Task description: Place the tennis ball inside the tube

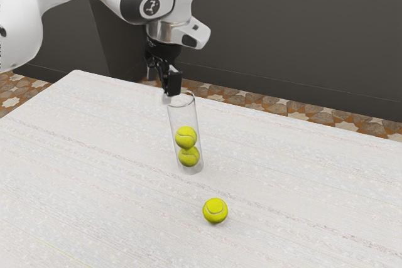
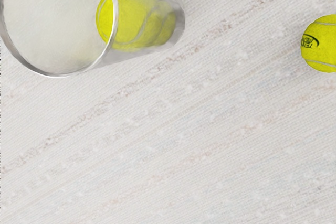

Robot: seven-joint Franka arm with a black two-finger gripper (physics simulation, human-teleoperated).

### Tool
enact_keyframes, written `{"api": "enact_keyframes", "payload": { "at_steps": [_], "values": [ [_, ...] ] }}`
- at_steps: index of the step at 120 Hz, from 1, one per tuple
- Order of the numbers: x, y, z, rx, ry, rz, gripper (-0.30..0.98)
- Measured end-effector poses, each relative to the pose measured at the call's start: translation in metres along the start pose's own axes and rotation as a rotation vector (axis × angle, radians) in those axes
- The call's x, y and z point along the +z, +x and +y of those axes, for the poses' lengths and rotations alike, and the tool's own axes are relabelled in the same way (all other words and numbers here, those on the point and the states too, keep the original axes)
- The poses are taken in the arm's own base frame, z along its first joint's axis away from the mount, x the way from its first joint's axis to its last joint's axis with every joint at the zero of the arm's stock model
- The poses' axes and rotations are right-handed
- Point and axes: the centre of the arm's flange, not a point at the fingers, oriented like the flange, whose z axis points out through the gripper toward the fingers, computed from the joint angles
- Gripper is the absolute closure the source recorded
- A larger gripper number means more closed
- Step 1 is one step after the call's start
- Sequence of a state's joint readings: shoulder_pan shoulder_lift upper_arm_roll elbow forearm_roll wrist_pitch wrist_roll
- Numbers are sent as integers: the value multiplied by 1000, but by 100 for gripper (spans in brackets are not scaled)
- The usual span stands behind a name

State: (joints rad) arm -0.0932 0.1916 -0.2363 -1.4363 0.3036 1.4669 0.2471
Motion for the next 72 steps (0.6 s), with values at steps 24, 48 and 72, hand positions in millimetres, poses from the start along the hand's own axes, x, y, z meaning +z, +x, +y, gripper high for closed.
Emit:
{"api": "enact_keyframes", "payload": {
  "at_steps": [24,48,72],
  "values": [
    [37,40,13,87,-86,69,0],
    [101,51,78,168,-316,52,0],
    [169,67,139,223,-418,39,0]
  ]
}}
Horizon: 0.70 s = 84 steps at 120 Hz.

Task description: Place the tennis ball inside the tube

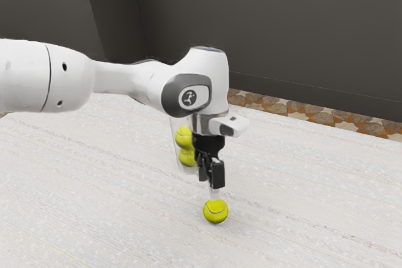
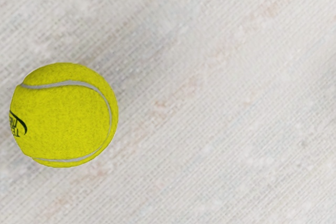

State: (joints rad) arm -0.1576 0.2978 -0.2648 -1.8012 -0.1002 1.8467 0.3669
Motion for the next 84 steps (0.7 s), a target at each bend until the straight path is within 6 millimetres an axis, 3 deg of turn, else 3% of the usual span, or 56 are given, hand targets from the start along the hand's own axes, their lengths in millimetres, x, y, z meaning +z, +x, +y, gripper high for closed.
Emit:
{"api": "enact_keyframes", "payload": {
  "at_steps": [12,41,84],
  "values": [
    [38,10,-21,-20,-33,1,0],
    [79,18,-66,-67,-43,47,0],
    [116,34,-86,-71,-29,104,0]
  ]
}}
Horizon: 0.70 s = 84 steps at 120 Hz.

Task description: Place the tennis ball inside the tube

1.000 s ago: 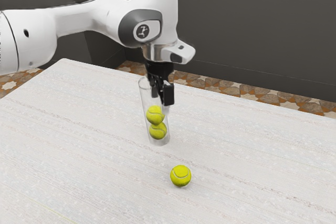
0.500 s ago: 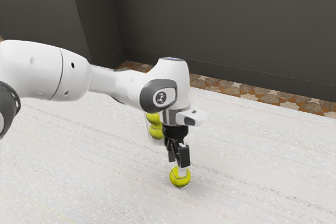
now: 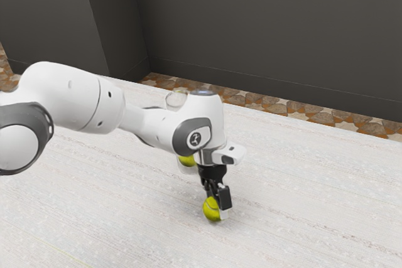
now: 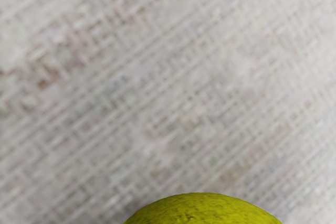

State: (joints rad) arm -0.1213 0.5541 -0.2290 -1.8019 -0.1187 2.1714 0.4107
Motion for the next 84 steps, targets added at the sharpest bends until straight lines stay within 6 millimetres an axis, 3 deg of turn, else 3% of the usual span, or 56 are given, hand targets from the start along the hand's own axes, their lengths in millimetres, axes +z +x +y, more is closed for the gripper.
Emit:
{"api": "enact_keyframes", "payload": {
  "at_steps": [37,58,73,84],
  "values": [
    [-13,-4,6,15,22,27,22],
    [-18,-8,9,19,28,22,27],
    [-81,-11,30,51,87,51,32],
    [-130,-6,31,52,122,82,34]
  ]
}}
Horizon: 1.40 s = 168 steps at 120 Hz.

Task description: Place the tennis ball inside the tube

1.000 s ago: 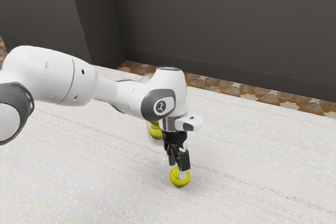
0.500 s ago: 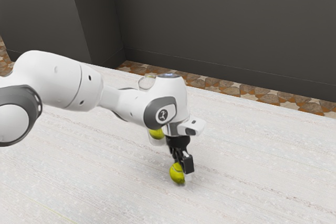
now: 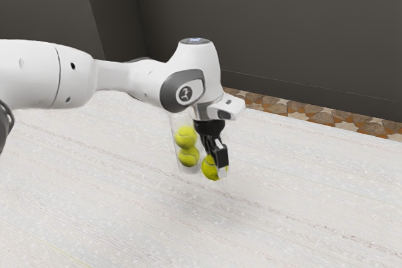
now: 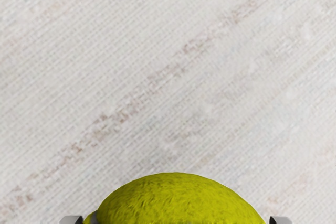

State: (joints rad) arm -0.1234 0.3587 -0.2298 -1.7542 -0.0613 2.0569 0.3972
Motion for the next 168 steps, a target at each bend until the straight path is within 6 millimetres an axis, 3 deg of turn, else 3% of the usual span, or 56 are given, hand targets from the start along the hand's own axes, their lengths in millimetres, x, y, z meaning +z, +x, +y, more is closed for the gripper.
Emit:
{"api": "enact_keyframes", "payload": {
  "at_steps": [33,57,64,82,137,168],
  "values": [
    [-134,9,-60,-66,117,27,38],
    [-181,1,-109,-125,208,-32,38],
    [-184,-4,-122,-145,220,-58,38],
    [-169,-13,-144,-177,211,-126,37],
    [-168,1,-144,-168,210,-119,34],
    [-166,7,-149,-154,216,-93,15]
  ]
}}
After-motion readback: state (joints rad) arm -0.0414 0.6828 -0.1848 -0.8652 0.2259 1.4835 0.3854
